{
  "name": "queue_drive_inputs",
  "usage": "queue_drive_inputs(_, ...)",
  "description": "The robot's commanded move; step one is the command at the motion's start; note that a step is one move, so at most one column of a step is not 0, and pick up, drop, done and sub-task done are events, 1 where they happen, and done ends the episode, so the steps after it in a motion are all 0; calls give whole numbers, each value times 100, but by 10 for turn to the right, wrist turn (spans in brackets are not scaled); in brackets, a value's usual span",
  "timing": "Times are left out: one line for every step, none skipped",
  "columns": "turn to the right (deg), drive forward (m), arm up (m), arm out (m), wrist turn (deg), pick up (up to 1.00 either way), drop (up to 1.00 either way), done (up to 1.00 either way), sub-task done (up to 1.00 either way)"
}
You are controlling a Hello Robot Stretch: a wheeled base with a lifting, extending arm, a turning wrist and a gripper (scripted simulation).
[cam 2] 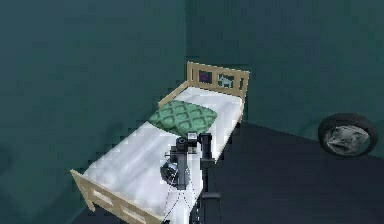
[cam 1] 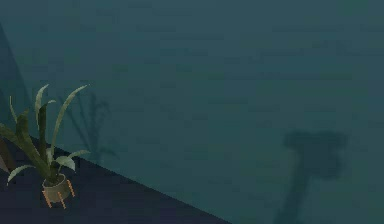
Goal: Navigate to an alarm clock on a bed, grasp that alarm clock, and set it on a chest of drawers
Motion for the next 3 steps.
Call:
queue_drive_inputs(0,0,0,0,450,0,0,0,0)
queue_drive_inputs(0,0,0,0,450,0,0,0,0)
queue_drive_inputs(0,0,0,0,450,0,0,0,0)
